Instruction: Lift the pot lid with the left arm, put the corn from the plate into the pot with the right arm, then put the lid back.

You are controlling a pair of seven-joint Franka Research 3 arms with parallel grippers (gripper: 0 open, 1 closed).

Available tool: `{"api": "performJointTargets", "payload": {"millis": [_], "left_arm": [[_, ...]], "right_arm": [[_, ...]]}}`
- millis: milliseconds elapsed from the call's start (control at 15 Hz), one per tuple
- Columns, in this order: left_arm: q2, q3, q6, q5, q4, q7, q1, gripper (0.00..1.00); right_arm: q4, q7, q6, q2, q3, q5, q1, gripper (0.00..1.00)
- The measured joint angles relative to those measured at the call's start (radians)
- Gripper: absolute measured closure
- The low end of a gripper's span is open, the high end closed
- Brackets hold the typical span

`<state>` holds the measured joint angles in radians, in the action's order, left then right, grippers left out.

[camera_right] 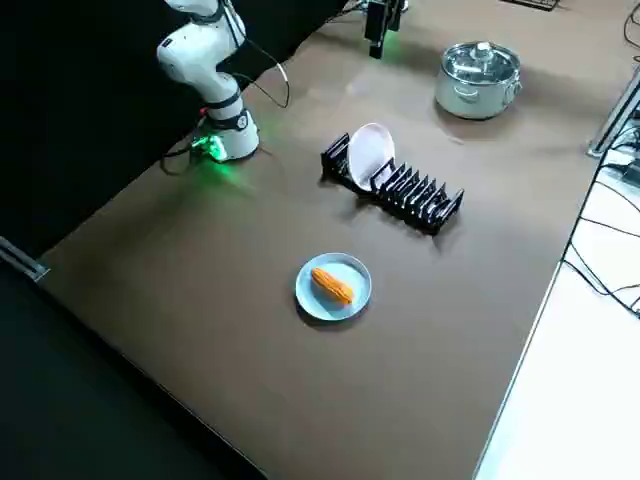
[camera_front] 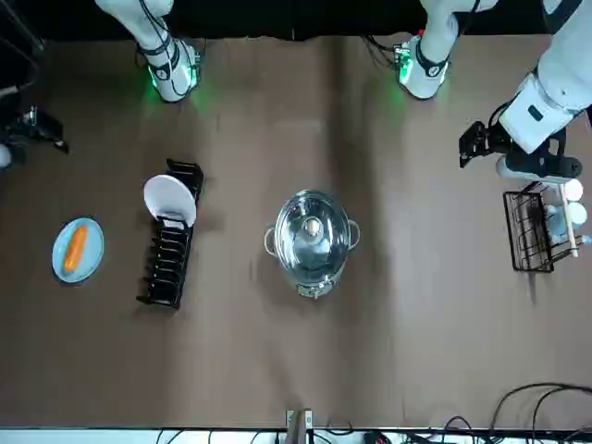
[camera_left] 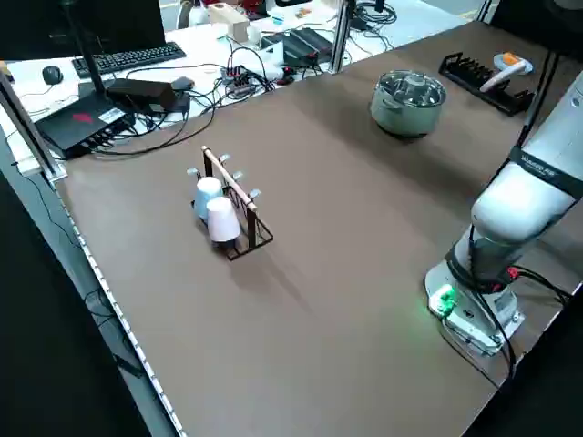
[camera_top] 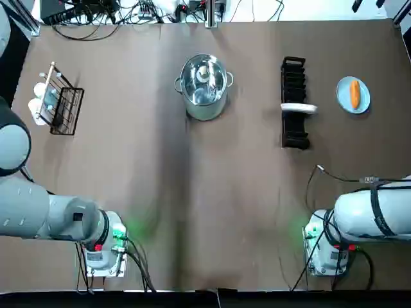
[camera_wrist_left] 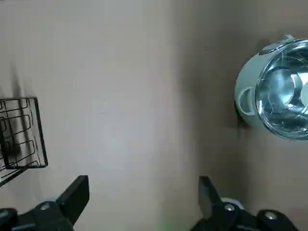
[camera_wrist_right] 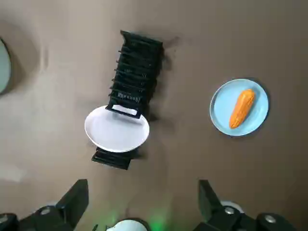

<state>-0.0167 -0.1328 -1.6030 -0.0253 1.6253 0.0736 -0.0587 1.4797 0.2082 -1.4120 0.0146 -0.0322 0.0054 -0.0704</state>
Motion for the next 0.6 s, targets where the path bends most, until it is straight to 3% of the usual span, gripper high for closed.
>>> {"api": "performJointTargets", "payload": {"millis": [267,600], "left_arm": [[0.000,0.001,0.000,0.004,0.000,-0.004,0.001,0.00],[0.003,-0.005,0.000,0.004,0.001,0.047,-0.010,0.00]], "right_arm": [[0.106,-0.001,-0.088,-0.066,0.007,0.000,-0.010,0.00],[0.117,-0.001,-0.076,-0.072,0.007,0.000,-0.012,0.00]]}}
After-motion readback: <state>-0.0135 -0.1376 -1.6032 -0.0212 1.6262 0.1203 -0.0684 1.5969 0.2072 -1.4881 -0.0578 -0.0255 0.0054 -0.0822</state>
